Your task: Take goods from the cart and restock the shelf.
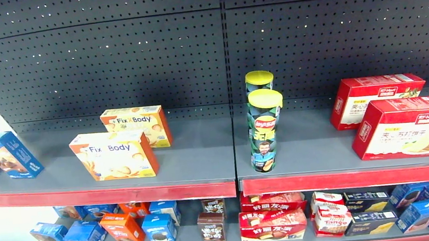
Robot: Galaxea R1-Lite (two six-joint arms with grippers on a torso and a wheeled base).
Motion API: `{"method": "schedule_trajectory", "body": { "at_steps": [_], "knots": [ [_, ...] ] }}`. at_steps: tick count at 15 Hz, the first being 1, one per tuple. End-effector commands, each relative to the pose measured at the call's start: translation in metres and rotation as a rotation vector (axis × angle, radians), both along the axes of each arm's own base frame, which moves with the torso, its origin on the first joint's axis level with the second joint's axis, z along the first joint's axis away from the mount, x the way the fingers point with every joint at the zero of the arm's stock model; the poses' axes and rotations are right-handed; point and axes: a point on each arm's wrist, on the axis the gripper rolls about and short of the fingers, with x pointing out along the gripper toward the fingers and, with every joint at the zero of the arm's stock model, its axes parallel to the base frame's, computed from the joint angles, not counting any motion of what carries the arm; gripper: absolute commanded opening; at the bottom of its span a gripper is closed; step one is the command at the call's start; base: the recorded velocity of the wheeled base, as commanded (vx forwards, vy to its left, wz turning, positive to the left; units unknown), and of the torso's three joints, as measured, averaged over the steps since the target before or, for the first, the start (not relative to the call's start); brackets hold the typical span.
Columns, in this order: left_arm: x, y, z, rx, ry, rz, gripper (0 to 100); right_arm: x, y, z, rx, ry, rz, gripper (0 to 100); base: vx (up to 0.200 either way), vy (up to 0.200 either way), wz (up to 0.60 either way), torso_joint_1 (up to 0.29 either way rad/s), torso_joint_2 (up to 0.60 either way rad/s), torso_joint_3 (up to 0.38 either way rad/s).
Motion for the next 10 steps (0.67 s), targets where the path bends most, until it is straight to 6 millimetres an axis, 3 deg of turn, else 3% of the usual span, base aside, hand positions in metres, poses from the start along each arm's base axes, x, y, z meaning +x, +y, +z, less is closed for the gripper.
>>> {"method": "schedule_trajectory", "body": {
  "at_steps": [1,4,7,10],
  "knots": [
    [-0.068,0.005,-0.002,-0.003,-0.053,0.026,100,0.000,0.000,0.005,0.000,-0.006,0.004,100,0.000,0.000,0.00,0.000,0.00,0.000],
    [-0.096,0.008,0.002,-0.001,-0.042,0.044,100,0.003,-0.001,0.007,-0.002,0.002,0.015,100,0.000,0.000,0.00,0.000,0.00,0.000],
    [-0.105,0.009,0.003,0.003,-0.045,0.072,100,0.006,-0.001,0.005,-0.009,0.023,0.026,100,0.000,0.000,0.00,0.000,0.00,0.000],
    [-0.129,0.011,-0.016,0.067,0.010,0.129,100,0.011,-0.003,0.002,-0.022,0.100,0.103,100,0.000,0.000,0.00,0.000,0.00,0.000]
  ]
}}
